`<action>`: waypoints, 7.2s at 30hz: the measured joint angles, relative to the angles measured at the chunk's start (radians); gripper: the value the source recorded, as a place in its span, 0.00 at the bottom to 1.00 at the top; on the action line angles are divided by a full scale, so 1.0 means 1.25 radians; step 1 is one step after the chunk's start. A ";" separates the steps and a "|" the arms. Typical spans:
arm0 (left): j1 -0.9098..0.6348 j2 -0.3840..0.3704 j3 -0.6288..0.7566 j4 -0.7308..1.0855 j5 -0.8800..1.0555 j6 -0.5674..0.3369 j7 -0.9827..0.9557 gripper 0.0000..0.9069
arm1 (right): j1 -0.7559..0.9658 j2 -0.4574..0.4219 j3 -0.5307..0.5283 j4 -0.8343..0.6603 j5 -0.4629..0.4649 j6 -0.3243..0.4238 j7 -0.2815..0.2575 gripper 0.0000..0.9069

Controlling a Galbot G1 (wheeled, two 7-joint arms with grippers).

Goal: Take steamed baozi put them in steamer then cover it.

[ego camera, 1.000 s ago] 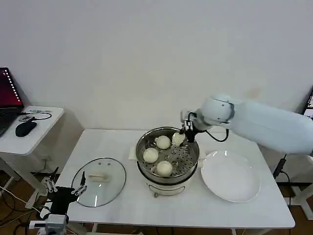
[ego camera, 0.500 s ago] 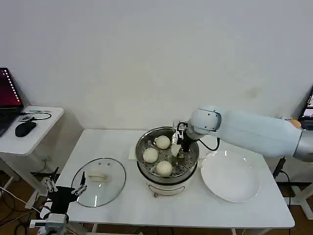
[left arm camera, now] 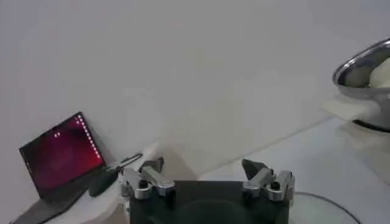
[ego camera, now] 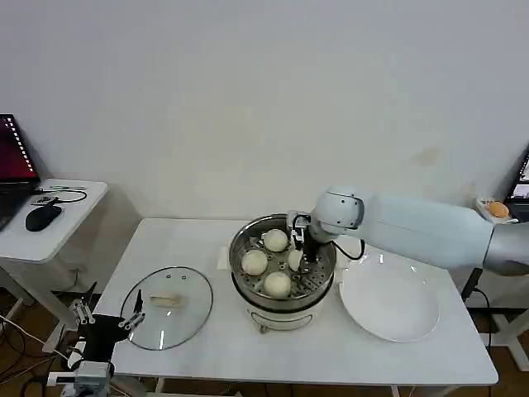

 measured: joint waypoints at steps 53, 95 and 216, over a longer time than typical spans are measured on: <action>-0.061 0.086 0.031 0.188 0.287 -0.130 0.023 1.00 | -1.433 0.120 1.606 0.357 -0.221 0.588 0.424 1.00; -0.354 0.137 0.217 0.604 0.789 -0.201 -0.063 0.00 | -1.698 0.353 1.772 0.409 -0.281 0.695 0.438 1.00; -0.614 -0.224 0.689 0.439 1.147 0.290 0.313 0.00 | -1.630 0.433 1.593 0.377 -0.468 0.685 0.507 1.00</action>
